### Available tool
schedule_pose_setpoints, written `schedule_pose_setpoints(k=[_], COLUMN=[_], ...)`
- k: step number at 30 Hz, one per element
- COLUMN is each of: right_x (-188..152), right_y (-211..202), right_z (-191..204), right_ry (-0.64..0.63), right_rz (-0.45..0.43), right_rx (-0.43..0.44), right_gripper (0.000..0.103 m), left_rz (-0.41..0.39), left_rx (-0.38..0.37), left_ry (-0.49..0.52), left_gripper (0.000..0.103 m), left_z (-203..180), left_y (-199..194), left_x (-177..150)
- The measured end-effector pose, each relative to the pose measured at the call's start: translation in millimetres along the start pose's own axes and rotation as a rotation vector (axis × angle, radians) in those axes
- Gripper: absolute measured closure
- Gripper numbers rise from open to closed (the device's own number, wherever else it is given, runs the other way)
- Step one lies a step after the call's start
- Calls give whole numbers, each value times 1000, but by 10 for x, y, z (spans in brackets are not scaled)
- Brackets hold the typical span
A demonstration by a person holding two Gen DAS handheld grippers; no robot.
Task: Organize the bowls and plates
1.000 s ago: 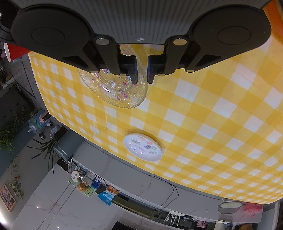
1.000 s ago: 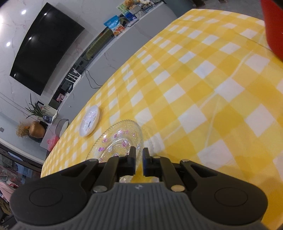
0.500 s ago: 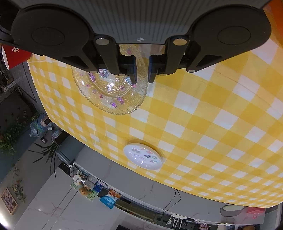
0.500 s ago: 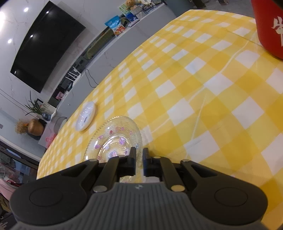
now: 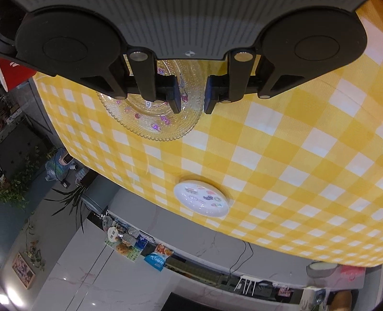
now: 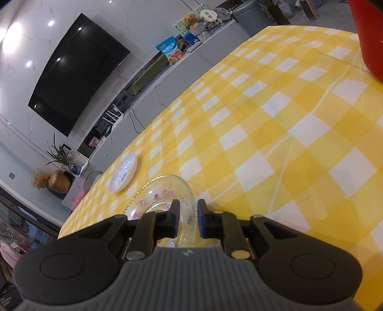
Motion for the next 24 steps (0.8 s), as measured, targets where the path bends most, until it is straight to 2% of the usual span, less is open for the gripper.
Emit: schedule_pose_setpoints(k=[6, 24], right_x=[-2, 91], right_y=[-26, -295], right_z=[0, 133], right_ry=[7, 21], right_rz=[0, 38], right_rx=[-14, -19], right_gripper=[97, 99], left_rz=[6, -3], left_rx=[-4, -22], left_ry=[-26, -41], left_gripper=[90, 90], left_z=[58, -4], left_y=[-11, -314], left_x=[16, 119])
Point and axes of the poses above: each gripper's, at about its wrist camera, not at the fingertips, and y roughly the way its jaws point, z to its left, x to its top, the point moved 5 cm from there along y, roughly the way its jaws point, and after that the axes turned 10 degrees about -z, right-handed, at the moved point
